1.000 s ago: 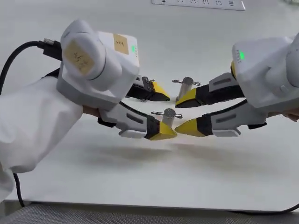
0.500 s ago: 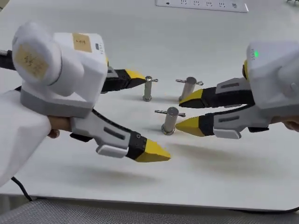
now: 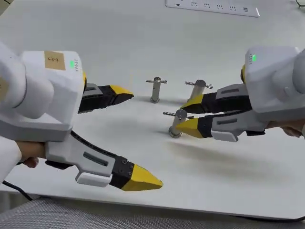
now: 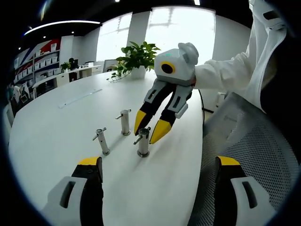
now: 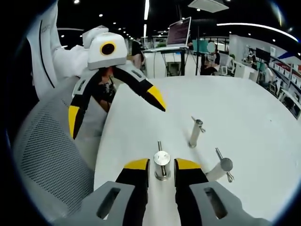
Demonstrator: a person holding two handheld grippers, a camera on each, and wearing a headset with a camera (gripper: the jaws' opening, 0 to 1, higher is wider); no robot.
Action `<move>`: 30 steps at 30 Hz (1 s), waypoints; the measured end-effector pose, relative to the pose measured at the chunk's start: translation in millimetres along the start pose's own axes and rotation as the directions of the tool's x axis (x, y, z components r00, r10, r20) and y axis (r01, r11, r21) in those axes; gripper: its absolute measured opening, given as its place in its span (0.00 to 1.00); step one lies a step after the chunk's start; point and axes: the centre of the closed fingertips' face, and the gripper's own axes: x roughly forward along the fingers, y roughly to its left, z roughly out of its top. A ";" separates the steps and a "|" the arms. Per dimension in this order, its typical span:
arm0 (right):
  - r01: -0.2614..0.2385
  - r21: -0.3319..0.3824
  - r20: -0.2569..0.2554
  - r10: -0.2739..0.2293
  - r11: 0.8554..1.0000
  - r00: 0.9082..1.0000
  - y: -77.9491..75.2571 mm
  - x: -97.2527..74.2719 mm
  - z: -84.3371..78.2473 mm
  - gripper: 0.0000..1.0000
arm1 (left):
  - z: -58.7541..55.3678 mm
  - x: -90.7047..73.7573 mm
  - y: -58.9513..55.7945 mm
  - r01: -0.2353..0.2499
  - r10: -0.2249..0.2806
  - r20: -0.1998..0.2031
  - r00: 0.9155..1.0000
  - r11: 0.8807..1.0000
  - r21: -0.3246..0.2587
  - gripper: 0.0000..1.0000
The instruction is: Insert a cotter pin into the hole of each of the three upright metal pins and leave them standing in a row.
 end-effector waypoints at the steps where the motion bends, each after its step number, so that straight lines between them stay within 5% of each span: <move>1: -0.002 -0.001 -0.002 0.002 1.000 1.000 -0.5 1.6 -0.1 0.15 | -0.9 -0.8 0.1 -0.003 0.003 -0.001 1.000 1.000 -0.002 0.99; 15: -0.013 0.029 -0.036 0.014 1.000 0.999 -2.5 4.7 -1.6 0.09 | -3.6 -9.6 7.3 -0.049 0.050 0.016 0.999 0.999 -0.022 0.99; 22: -0.011 -0.028 -0.055 0.009 1.000 0.998 -1.0 2.4 -3.6 0.08 | -5.6 -9.6 7.0 -0.058 0.058 -0.004 0.998 0.998 -0.016 0.99; 30: -0.021 -0.047 -0.076 0.017 0.999 0.997 -5.6 -24.2 -20.0 0.08 | 0.7 -12.1 11.2 -0.082 0.082 0.004 0.997 0.997 -0.007 0.99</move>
